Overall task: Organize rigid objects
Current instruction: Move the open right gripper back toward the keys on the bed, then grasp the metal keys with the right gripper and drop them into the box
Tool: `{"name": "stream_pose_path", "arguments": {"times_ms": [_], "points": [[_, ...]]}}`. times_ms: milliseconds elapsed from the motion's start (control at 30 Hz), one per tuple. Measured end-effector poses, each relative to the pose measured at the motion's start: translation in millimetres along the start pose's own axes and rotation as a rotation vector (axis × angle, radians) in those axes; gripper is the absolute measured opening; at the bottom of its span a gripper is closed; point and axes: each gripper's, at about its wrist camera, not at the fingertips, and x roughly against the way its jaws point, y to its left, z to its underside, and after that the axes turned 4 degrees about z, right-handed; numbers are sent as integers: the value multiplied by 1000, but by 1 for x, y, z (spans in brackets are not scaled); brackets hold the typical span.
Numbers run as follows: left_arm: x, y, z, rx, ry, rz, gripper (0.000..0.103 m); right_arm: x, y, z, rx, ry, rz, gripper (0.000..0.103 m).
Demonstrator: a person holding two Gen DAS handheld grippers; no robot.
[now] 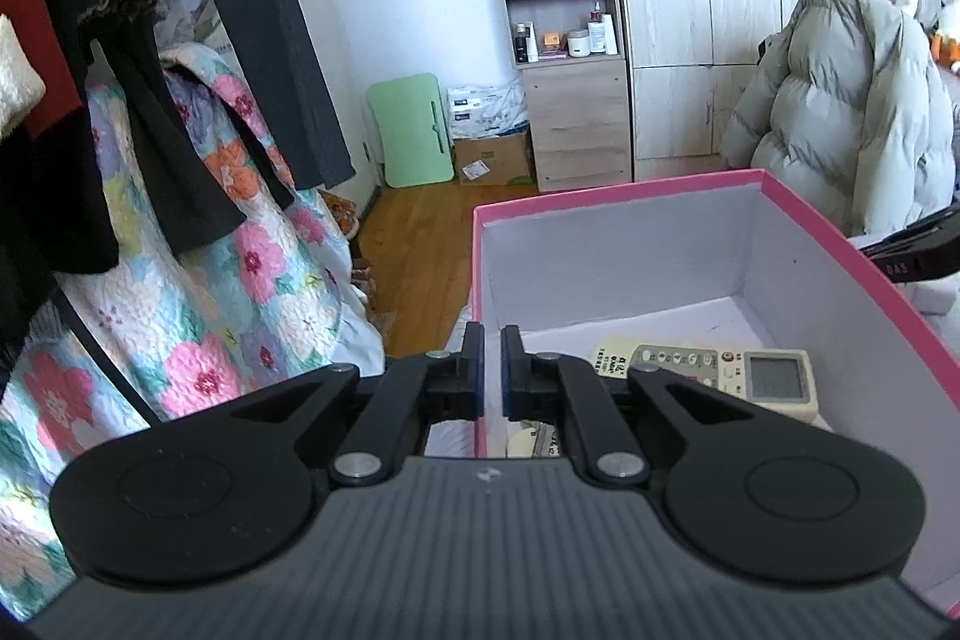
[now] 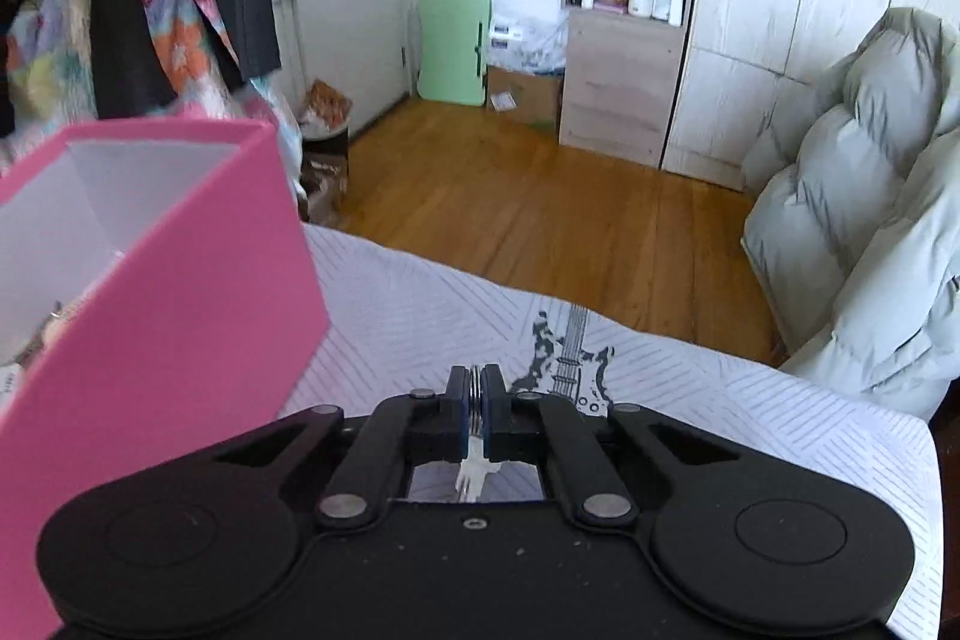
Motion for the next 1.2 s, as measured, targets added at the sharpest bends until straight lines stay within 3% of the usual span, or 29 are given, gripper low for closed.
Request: {"name": "stream_pose_path", "arguments": {"times_ms": [100, 133, 167, 233, 367, 500, 600, 667, 767, 800, 833, 900, 933, 1200], "points": [[0, 4, -5, -13, 35, 41, 10, 6, 3, -1, 15, -1, -13, 11], [0, 7, -8, -6, 55, 40, 19, 7, 2, -1, 25, -6, -13, 14], [0, 10, -12, 2, 81, 38, 35, 8, 3, -1, 33, -12, -12, 17], [2, 13, -17, -17, 125, 28, 51, 5, 1, -3, 43, -15, -7, 26], [4, 7, -21, -86, 170, 20, 52, -7, -4, -4, 34, 18, -8, 31], [-12, 0, -15, -69, 237, 39, 52, -21, -9, -2, -12, 48, -23, 34], [-31, 3, -7, -1, 326, 26, 48, -27, -13, -1, -46, 66, -27, 38], [-35, 7, -2, 27, 336, 7, 26, -29, -11, 2, -37, 74, -15, 44], [-31, 8, 1, 33, 308, 14, 12, -30, -10, 5, -36, 59, -6, 44], [-29, 7, 2, 28, 288, 16, 10, -31, -10, 5, -36, 61, -7, 43], [-27, 6, 2, 24, 271, 17, 6, -30, -10, 5, -33, 57, -1, 22], [-22, 3, 1, 2, 228, 8, 5, -25, -10, 4, -49, 69, -15, 20], [-22, 1, 1, -4, 222, 5, 5, -19, -12, 3, -74, 64, -29, 5], [-24, 8, -2, 25, 204, 20, 4, 41, -15, -1, -180, -76, -78, 4]]}}
